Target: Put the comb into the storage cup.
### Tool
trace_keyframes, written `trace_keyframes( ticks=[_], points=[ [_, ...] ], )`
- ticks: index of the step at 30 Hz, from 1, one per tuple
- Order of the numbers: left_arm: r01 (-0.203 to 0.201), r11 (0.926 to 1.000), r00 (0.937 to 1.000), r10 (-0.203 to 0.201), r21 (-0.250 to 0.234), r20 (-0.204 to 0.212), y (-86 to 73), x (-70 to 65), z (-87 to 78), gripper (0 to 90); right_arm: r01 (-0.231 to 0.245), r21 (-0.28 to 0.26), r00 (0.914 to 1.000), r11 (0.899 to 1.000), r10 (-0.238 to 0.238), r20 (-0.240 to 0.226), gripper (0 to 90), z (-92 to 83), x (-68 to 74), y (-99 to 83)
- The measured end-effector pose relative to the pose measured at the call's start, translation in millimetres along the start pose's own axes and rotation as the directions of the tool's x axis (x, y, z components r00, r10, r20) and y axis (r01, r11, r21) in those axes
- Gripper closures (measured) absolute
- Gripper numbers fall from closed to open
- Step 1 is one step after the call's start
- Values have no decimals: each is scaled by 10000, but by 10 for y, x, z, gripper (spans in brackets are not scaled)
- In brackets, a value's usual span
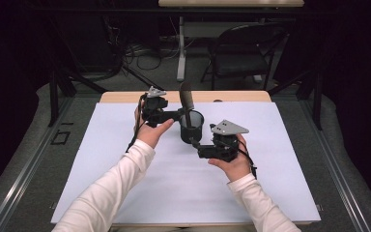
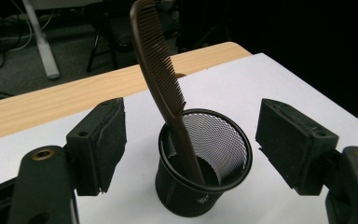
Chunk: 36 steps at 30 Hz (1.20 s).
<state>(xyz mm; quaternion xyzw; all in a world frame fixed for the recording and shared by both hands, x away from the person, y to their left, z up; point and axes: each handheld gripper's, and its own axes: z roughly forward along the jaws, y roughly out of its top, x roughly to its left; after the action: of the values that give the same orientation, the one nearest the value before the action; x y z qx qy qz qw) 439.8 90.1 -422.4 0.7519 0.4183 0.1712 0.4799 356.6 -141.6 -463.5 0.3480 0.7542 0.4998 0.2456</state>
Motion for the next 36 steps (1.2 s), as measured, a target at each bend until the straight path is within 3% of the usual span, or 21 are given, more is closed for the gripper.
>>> trace_keyframes(
  ticks=[6,36],
  points=[
    [-320,9995,9994,319,46,128,-55,26,-100,196,10,-3,10000,10000,-10,-3,149,5,3,-1],
    [-292,9992,9968,312,-280,739,-245,110,-573,118,131,51,9999,9999,-131,-36,149,7,33,16]
  ],
)
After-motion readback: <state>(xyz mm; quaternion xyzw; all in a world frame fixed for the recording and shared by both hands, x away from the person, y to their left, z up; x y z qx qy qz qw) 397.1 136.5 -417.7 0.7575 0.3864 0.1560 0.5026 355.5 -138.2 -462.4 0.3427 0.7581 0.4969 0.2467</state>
